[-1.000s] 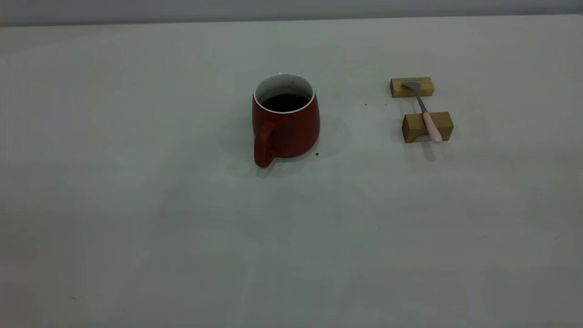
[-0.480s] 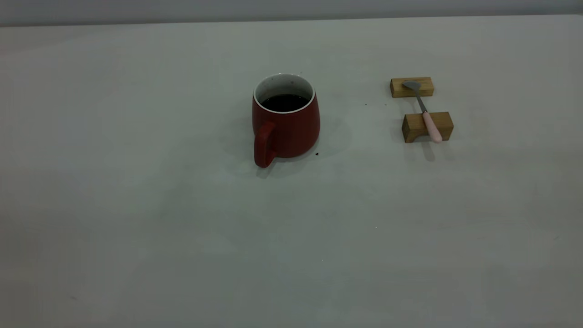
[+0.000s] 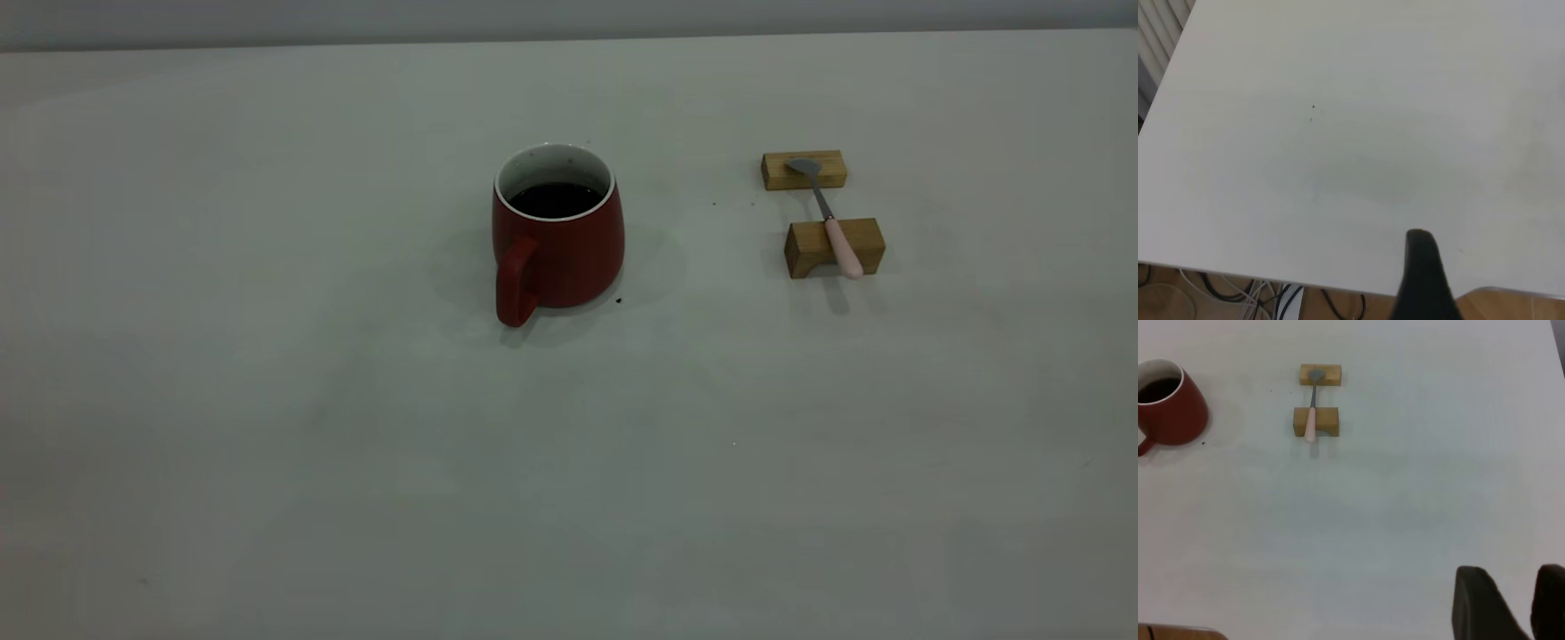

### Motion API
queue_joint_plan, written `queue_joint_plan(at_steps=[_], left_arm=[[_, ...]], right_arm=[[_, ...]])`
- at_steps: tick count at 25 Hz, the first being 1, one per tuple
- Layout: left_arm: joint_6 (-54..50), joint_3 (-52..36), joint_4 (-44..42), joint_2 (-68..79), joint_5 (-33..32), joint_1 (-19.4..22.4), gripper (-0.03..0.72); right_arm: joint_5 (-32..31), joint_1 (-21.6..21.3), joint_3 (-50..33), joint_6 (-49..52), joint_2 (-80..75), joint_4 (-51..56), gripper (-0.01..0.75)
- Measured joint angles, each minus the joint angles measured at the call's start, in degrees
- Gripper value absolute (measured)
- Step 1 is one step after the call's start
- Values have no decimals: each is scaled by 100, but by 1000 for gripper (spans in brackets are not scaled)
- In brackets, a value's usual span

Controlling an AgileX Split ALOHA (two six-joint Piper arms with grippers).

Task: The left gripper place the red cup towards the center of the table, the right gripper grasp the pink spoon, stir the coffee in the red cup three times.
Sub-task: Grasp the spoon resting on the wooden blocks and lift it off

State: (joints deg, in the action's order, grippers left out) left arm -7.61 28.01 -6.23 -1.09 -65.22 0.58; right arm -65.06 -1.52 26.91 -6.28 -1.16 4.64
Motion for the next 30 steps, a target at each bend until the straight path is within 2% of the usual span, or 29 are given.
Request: queue_joint_plan(at_steps=[9, 11, 13, 19, 21, 23, 26, 30], left_arm=[[0, 0, 0, 0, 0, -5, 594], [0, 0, 0, 0, 0, -5, 594], [0, 0, 0, 0, 0, -5, 594], [0, 0, 0, 0, 0, -5, 594], [0, 0, 0, 0, 0, -5, 594], [0, 0, 0, 0, 0, -5, 594], [0, 0, 0, 0, 0, -5, 594], [0, 0, 0, 0, 0, -5, 594]], right_arm=[[27, 0, 0, 179, -13, 108, 247], [43, 0, 119, 179, -199, 38, 282], [64, 0, 375, 179, -591, -11, 352], [596, 0, 1349, 191, -2938, -50, 614], [784, 0, 1620, 169, -3961, 57, 674], [896, 0, 1868, 102, -4873, 233, 707], [1111, 9, 2195, -158, -6211, 470, 718], [1607, 409, 2565, -344, -7917, 519, 718]])
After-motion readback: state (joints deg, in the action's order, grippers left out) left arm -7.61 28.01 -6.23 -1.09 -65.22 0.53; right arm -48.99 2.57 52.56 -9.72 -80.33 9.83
